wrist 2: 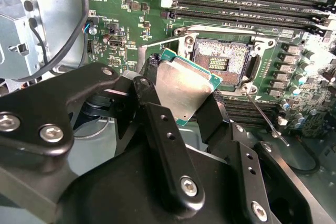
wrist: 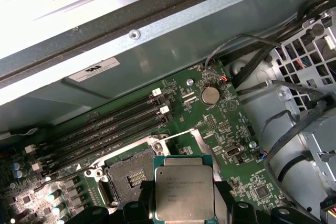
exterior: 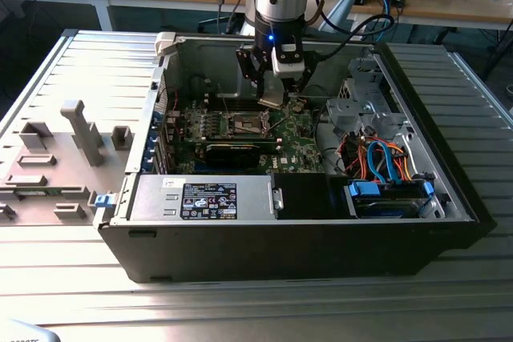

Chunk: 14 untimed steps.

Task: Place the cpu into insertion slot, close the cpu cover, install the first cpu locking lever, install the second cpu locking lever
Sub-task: 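Place the cpu into insertion slot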

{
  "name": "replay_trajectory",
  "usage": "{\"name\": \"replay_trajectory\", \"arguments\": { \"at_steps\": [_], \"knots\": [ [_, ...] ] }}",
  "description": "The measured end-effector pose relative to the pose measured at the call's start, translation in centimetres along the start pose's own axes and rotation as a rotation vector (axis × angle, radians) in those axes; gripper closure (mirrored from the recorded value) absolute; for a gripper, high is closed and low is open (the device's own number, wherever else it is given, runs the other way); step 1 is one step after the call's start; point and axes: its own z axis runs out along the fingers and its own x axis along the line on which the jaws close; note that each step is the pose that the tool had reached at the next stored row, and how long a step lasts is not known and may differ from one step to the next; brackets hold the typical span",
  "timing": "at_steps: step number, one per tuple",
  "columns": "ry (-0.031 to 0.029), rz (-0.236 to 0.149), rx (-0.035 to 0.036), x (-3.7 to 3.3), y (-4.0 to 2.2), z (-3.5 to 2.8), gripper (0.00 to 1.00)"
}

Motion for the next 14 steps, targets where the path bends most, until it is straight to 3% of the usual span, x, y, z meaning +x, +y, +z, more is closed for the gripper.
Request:
{"name": "replay_trajectory", "arguments": {
  "at_steps": [14],
  "knots": [
    [-0.0007,0.012,0.0003,0.00,0.00,0.01,0.46]
  ]
}}
